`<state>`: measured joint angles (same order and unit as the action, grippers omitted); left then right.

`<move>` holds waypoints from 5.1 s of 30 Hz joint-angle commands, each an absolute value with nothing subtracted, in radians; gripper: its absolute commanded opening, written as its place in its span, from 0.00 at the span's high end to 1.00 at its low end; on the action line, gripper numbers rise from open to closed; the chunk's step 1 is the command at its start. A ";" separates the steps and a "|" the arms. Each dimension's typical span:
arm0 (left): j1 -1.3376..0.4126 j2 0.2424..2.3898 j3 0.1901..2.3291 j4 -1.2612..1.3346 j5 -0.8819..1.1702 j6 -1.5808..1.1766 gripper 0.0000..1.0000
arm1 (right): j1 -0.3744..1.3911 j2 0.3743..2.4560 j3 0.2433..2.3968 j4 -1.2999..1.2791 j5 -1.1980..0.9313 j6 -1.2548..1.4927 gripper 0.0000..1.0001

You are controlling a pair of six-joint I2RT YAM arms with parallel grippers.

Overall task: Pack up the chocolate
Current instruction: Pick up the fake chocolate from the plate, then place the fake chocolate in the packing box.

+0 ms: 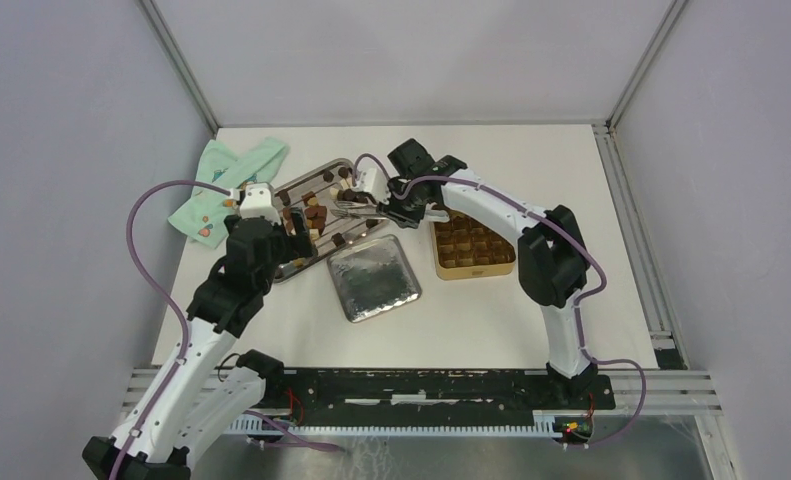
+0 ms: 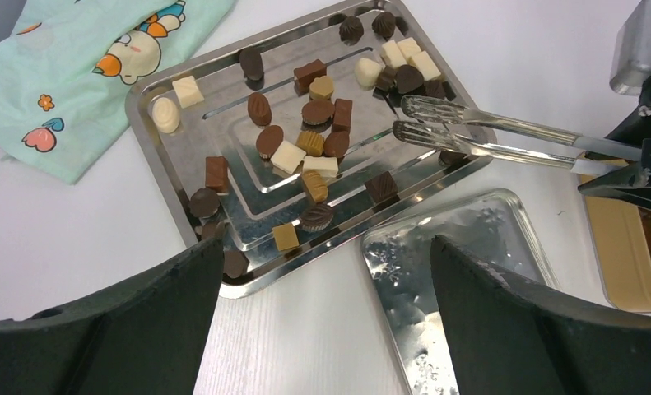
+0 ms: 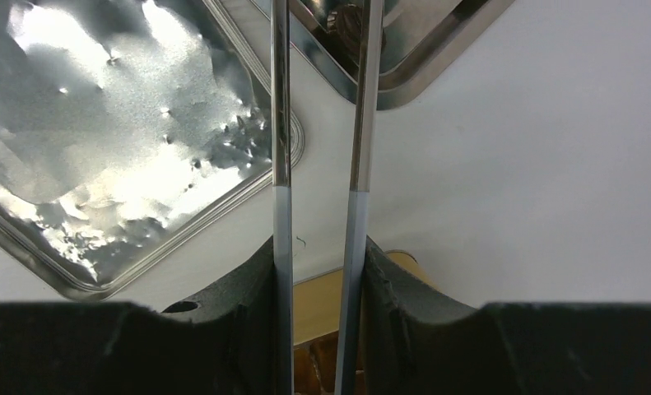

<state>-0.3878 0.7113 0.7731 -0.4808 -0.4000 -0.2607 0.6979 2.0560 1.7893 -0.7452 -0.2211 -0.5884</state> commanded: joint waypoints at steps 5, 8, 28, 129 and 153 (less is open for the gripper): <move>-0.358 0.714 0.787 -0.444 -0.392 -0.217 0.00 | 0.733 2.122 1.891 -0.752 -0.182 -0.600 0.61; -0.353 0.713 0.787 -0.443 -0.387 -0.217 0.00 | 0.738 2.147 1.917 -0.752 -0.180 -0.597 0.61; -0.341 0.705 0.786 -0.442 -0.382 -0.216 0.00 | 0.754 2.265 2.018 -0.759 -0.207 -0.585 0.56; -0.333 0.732 0.778 -0.437 -0.347 -0.207 0.00 | 0.131 1.246 0.894 -0.453 -0.521 -0.578 0.92; -0.333 0.713 0.778 -0.434 -0.324 -0.208 0.00 | 0.113 1.258 0.888 -0.467 -0.479 -0.605 0.91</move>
<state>-0.3374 0.7242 0.7727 -0.4694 -0.3355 -0.2596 0.1158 1.2724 0.8856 -0.5018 -0.4995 -0.5926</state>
